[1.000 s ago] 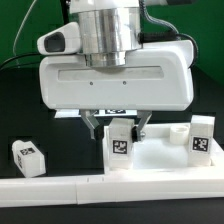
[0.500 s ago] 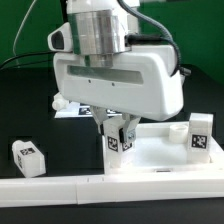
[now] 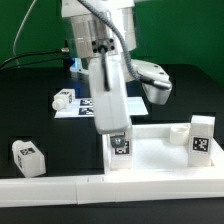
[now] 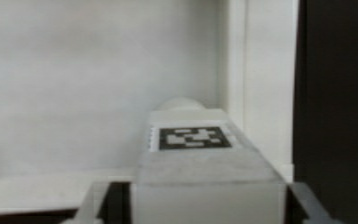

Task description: Assemble square table

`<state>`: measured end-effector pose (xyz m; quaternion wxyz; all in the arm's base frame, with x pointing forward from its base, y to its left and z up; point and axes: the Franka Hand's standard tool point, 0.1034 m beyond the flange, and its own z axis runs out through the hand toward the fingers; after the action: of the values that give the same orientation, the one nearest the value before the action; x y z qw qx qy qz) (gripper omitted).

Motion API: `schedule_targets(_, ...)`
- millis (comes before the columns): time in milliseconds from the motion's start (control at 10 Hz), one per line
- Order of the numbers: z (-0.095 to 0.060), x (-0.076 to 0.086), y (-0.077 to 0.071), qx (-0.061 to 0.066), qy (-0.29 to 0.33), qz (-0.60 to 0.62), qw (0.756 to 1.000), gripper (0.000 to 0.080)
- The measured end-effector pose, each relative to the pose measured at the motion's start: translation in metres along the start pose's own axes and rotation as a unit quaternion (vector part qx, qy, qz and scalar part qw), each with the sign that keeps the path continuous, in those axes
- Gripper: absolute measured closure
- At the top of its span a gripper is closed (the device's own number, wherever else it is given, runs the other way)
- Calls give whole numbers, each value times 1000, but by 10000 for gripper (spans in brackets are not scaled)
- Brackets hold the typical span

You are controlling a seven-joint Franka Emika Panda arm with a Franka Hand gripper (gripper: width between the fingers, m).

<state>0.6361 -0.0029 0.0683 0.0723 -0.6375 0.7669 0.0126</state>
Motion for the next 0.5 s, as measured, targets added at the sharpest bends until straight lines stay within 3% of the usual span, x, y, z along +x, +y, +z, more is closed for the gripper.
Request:
schedule_targets(200, 0, 0, 0, 2, -1, 57, 998, 515)
schedule_targets(300, 1, 0, 0, 1, -2, 92, 996, 417)
schedule_targets(400, 1, -1, 1, 1, -2, 78, 997, 417)
schedule_targets(500, 1, -1, 1, 0, -1, 54, 999, 225)
